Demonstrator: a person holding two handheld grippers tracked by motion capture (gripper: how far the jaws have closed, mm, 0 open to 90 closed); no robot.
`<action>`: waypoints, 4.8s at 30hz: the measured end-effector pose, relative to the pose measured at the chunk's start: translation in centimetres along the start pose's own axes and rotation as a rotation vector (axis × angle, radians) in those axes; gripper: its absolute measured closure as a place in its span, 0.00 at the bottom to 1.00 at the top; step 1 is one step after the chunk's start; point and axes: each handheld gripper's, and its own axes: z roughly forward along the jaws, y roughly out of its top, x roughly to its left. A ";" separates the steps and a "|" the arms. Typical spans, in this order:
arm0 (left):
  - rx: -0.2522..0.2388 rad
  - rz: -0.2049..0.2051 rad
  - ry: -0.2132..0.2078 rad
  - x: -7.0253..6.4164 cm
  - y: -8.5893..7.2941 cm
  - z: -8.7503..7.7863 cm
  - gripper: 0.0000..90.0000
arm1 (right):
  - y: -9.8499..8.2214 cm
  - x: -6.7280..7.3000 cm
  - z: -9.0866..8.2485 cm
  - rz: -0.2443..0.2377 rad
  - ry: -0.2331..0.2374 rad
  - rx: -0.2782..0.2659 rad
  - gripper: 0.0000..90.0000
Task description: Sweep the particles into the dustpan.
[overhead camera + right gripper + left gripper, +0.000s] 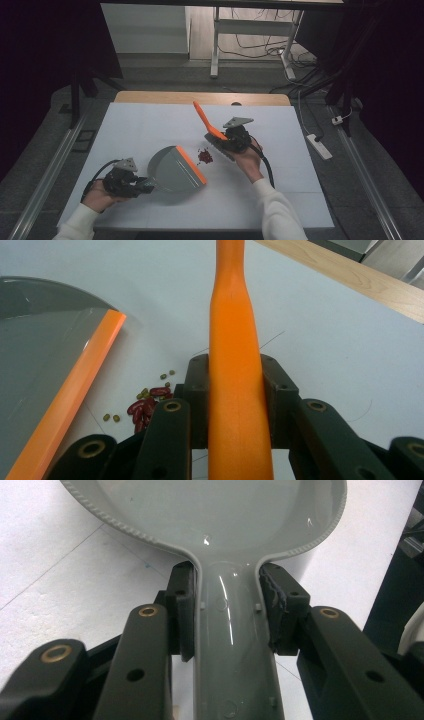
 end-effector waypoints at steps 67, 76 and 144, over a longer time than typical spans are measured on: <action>0.039 -0.007 -0.021 0.0 0.1 1.2 0.69 | -0.5 4.4 2.4 -0.112 0.055 0.048 0.78; 0.039 -0.008 -0.021 0.0 0.1 1.2 0.69 | -0.4 4.6 2.5 -0.122 0.082 0.051 0.78; 0.040 -0.010 -0.023 0.1 0.1 1.3 0.68 | 1.0 6.5 0.1 -0.141 0.142 -0.036 0.78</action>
